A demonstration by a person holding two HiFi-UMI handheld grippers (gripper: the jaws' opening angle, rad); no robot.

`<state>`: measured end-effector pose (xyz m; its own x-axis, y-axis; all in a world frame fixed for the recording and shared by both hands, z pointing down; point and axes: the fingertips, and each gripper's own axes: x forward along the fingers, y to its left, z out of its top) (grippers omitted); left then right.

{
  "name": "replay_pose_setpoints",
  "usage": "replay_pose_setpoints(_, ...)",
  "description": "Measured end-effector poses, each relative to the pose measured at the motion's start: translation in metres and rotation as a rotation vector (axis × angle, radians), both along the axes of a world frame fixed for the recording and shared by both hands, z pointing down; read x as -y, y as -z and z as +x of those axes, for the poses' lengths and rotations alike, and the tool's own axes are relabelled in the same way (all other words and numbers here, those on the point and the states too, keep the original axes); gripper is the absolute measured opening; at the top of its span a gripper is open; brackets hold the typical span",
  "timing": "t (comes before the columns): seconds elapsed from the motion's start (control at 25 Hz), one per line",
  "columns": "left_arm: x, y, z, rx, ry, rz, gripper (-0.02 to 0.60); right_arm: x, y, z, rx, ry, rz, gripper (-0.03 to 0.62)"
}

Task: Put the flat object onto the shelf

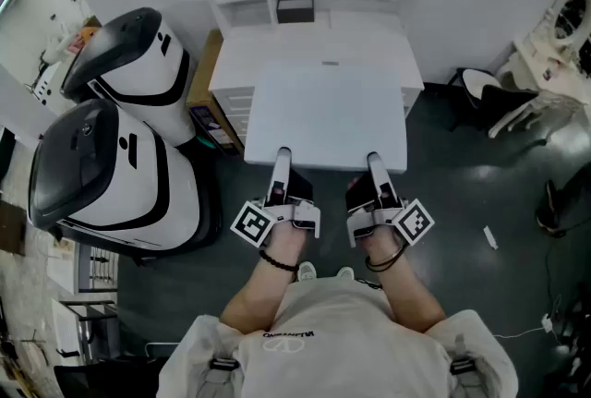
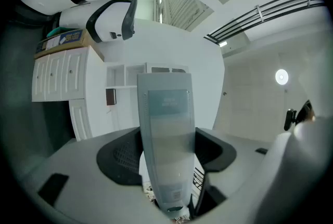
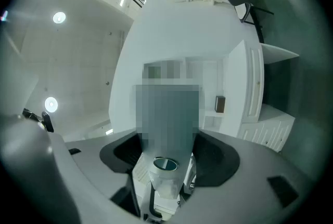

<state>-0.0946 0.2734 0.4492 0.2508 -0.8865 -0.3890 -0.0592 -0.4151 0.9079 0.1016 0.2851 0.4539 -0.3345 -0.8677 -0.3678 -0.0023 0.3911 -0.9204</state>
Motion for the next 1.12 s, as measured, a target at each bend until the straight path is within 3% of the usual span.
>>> replay_pose_setpoints(0.4,0.005,-0.002,-0.002,-0.002,-0.017,-0.001,0.290,0.003,-0.002,-0.001,-0.009,-0.024,-0.008,0.304)
replay_pose_setpoints(1.12,0.040,-0.006,-0.051,-0.044,-0.044,-0.008,0.291,0.032,0.002,-0.051,-0.044,-0.052,-0.008,0.302)
